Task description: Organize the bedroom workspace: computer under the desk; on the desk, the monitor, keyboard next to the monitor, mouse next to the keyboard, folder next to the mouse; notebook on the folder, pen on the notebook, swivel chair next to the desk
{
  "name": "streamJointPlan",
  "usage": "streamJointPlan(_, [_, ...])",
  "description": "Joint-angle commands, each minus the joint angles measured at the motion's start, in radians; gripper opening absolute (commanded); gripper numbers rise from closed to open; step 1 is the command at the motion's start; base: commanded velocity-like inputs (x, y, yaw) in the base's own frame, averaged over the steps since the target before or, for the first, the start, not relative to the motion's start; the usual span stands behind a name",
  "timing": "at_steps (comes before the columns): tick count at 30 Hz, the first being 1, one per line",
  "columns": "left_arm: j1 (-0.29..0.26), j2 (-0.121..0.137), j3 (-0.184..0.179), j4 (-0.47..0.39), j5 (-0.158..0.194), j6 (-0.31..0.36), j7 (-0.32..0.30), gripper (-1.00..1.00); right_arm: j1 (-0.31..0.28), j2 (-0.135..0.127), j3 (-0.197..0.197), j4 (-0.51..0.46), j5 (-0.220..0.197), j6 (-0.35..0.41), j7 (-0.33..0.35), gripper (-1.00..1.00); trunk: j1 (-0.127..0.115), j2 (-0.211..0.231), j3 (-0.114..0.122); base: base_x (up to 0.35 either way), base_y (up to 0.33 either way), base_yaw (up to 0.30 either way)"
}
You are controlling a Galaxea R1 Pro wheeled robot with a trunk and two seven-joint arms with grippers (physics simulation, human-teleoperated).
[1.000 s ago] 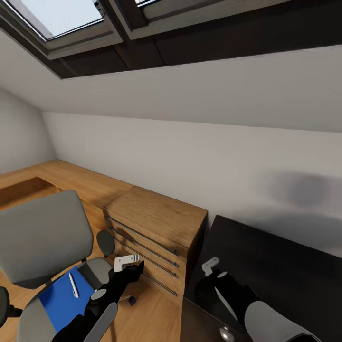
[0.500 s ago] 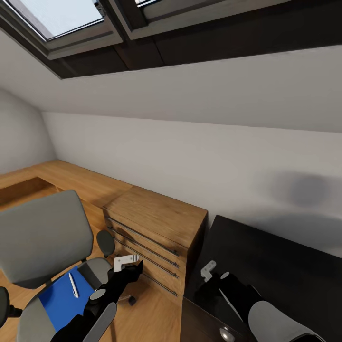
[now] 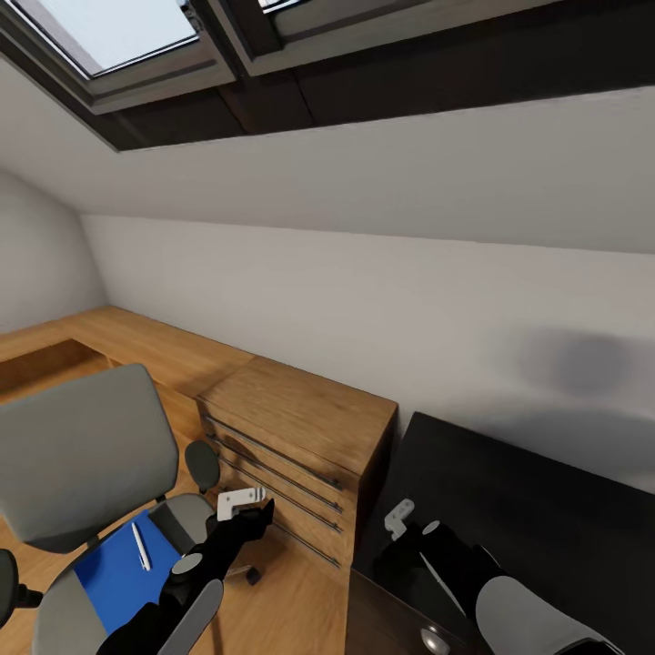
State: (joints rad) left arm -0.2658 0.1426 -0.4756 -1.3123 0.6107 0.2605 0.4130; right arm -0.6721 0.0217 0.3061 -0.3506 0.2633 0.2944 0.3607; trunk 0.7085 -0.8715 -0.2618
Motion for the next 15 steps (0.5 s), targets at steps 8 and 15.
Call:
streamJointPlan(8, [-0.001, 0.001, -0.003, -0.002, 0.008, 0.002, 0.009, 1.00, 0.000, 0.001, 0.002, -0.001, 0.014, 0.005, 0.006, -1.00, 0.000, -0.001, -0.002, 0.000, 0.092, 0.000])
streamJointPlan(15, [-0.001, 0.000, -0.003, -0.002, 0.008, 0.002, 0.009, 1.00, 0.000, 0.001, 0.002, -0.001, 0.016, 0.005, 0.006, -1.00, 0.000, -0.001, -0.002, 0.000, 0.029, 0.000])
